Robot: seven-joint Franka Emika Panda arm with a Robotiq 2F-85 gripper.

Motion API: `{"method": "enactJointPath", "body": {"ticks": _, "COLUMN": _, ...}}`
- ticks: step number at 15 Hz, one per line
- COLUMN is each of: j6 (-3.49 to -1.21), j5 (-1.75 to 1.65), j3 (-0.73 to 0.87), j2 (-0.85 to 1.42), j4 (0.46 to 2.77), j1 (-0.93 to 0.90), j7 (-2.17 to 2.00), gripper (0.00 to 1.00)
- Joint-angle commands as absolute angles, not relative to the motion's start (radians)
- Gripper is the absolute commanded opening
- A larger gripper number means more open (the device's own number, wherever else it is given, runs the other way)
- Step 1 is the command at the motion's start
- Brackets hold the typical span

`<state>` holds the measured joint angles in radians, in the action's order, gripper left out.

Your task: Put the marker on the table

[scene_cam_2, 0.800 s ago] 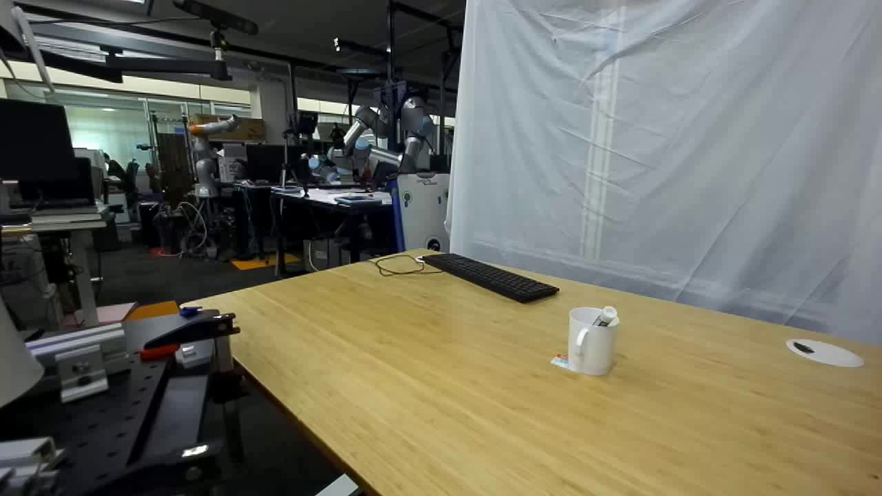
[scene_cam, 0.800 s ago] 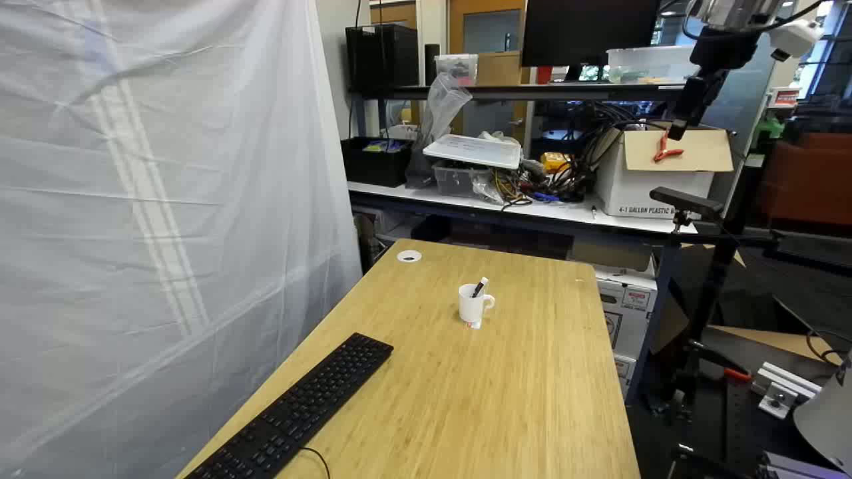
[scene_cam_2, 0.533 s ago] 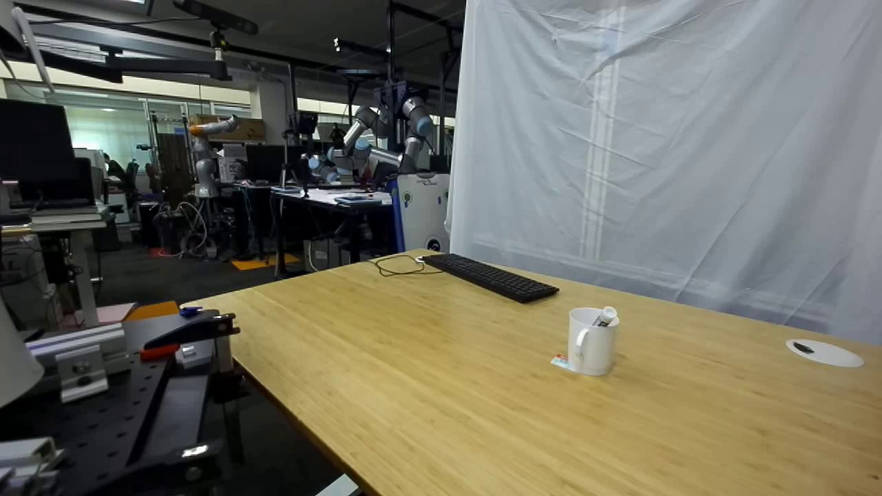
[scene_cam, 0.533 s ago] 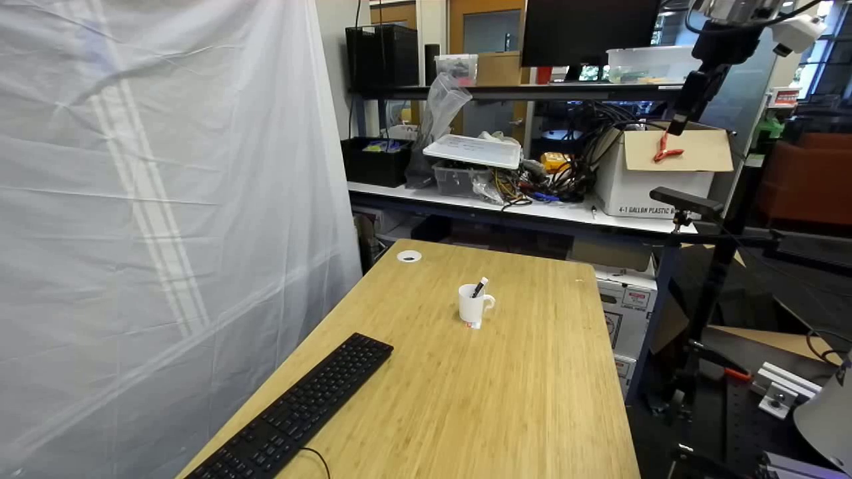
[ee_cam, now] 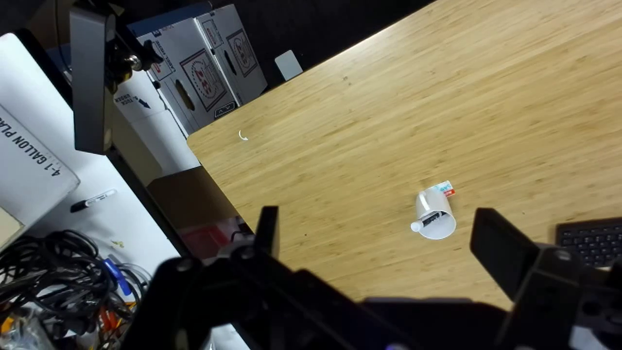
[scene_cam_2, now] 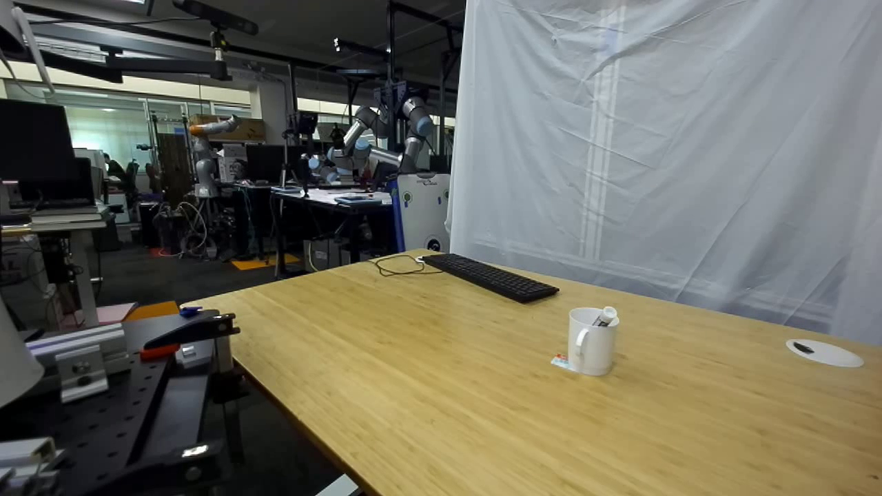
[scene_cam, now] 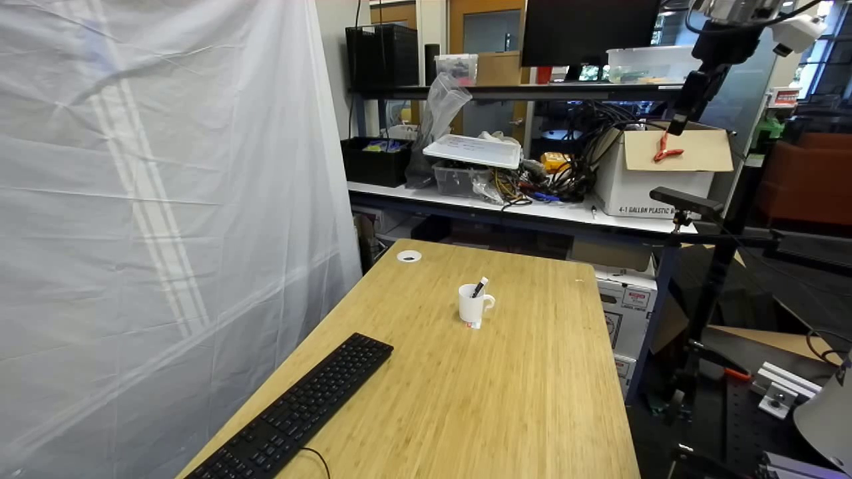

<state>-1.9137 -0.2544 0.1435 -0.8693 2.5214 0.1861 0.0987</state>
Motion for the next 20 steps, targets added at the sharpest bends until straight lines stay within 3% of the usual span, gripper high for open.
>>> {"method": "enactJointPath", "body": {"ticks": 1, "j6": -1.911, "j5": -0.258, "j3": 0.148, "j2": -0.869, "j4": 2.519, "j1": 0.179, "j7": 0.095, "gripper": 1.00}}
{"method": "enactJointPath", "body": {"ticks": 20, "j6": -1.992, "j5": -0.316, "j3": 0.129, "j2": -0.774, "j4": 2.506, "j1": 0.076, "j7": 0.242, "gripper": 1.00}}
